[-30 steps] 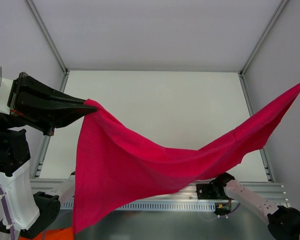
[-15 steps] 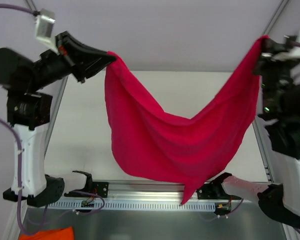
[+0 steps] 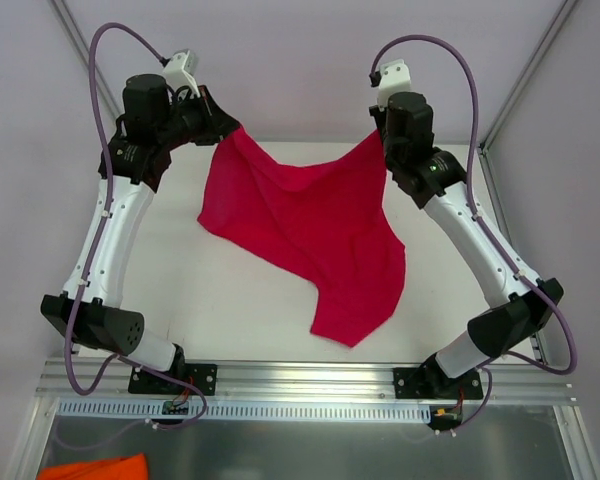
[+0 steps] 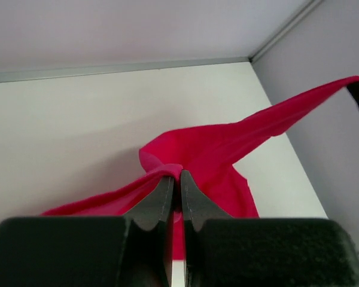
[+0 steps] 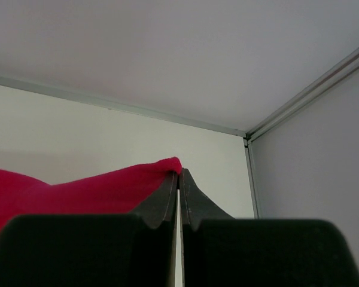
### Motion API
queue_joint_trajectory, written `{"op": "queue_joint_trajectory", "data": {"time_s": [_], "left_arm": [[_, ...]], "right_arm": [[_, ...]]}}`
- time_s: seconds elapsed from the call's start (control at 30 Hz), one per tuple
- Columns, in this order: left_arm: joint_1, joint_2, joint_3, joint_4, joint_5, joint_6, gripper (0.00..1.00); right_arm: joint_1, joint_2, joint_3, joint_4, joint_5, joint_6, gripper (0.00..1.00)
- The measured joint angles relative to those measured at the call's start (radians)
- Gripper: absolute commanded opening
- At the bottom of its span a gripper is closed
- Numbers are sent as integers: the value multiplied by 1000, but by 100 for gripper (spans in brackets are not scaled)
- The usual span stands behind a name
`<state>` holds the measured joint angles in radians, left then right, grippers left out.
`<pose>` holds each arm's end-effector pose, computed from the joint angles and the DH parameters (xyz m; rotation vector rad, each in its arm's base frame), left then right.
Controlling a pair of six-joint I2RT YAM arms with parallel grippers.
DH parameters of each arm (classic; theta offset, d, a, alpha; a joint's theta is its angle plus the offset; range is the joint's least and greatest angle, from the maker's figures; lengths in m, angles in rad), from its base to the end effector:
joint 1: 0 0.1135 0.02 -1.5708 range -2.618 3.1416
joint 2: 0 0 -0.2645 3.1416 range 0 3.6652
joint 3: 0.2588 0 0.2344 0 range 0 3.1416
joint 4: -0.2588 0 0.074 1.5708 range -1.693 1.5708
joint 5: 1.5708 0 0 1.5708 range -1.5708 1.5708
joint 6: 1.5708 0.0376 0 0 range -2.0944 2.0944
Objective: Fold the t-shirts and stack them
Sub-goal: Flatten out the tshirt
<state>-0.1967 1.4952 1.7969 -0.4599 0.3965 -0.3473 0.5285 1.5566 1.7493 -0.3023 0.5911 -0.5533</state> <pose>0.2971 -0.0740 0.4847 0.1673 1.7664 -0.7392 0.2970 0.1492 0.4687 -0.4575 1.6242 -0.5137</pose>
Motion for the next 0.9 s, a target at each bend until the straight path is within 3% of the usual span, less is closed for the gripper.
{"op": "queue_joint_trajectory", "data": {"time_s": [0.27,0.5,0.7,0.9], "left_arm": [[0,-27,-102,5,-210,18,0],[-24,-41,-158,-2,-283,22,0],[-39,-49,-50,6,-269,10,0],[-47,-55,185,13,-66,-10,0]], "right_arm": [[0,8,-14,79,158,-10,1],[4,0,-132,161,237,-41,1],[14,-5,-72,185,239,-74,1],[51,-64,71,178,194,-87,1]]}}
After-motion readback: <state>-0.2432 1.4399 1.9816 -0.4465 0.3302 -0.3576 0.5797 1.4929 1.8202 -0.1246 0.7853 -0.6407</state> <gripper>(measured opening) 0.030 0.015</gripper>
